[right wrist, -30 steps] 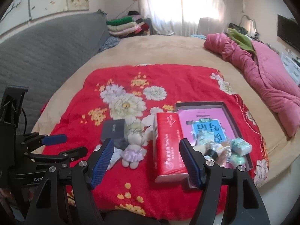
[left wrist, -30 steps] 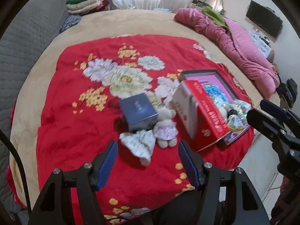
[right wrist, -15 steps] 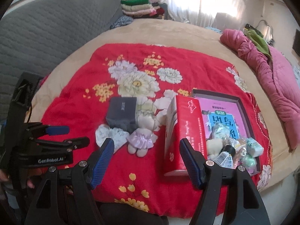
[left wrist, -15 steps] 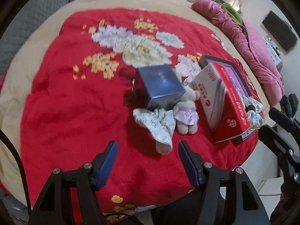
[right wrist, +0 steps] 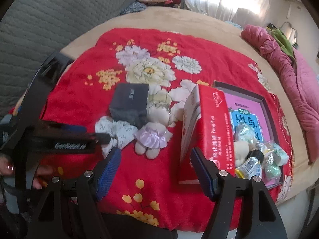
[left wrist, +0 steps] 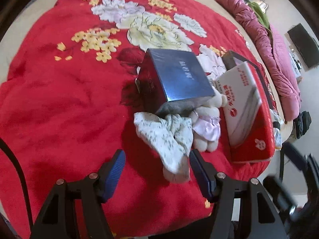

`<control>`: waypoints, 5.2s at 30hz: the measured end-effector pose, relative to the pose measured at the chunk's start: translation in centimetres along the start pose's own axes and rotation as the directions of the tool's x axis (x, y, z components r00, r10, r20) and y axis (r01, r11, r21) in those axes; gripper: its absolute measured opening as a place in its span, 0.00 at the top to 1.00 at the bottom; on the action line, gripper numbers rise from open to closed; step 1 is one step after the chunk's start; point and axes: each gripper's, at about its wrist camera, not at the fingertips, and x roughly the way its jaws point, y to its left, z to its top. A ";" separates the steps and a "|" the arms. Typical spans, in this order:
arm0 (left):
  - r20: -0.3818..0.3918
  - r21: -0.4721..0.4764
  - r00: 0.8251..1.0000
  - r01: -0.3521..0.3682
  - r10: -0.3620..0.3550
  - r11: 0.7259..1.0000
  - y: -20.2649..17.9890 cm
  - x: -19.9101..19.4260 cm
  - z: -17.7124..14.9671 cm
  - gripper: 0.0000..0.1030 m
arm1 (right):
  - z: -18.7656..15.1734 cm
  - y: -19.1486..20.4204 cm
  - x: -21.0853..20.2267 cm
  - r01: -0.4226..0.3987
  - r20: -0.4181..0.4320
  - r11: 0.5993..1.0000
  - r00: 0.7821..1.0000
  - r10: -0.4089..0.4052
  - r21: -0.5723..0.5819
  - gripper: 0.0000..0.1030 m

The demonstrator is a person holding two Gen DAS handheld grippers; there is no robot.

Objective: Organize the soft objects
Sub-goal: 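Grasp the white floral scrunchie with the left tool while the right tool grasps the pink-dress teddy bear, then lift and carry the scrunchie and teddy bear toward the pink book box, then lower the scrunchie into the box while the right tool lowers the teddy bear, then open both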

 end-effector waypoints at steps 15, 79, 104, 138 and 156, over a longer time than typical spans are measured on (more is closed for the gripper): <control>-0.002 -0.151 0.985 0.168 -0.171 0.974 4.0 2.3 1.7 0.89 | 1.6 2.3 8.1 0.092 -0.117 0.996 0.989 -0.091 0.002 0.29; 0.226 0.415 0.965 0.029 -0.133 0.909 -22.9 -11.0 0.4 0.89 | -4.4 -20.3 -14.6 0.059 0.271 0.878 0.940 -0.210 0.474 0.62; 0.138 0.511 0.988 -0.010 -0.071 0.860 -31.6 -1.1 3.7 0.89 | -7.6 -24.9 -10.3 0.087 0.169 0.869 0.967 -0.191 0.487 0.61; 0.028 0.453 1.000 -0.007 -0.006 0.892 -28.9 6.4 6.6 0.83 | -9.4 -24.3 3.1 0.087 -0.042 0.877 0.996 -0.077 0.472 0.53; 0.069 0.453 0.997 -0.006 -0.028 0.891 -28.5 3.5 6.0 0.40 | -10.1 -25.0 -0.7 0.072 0.009 0.848 0.996 -0.090 0.525 0.34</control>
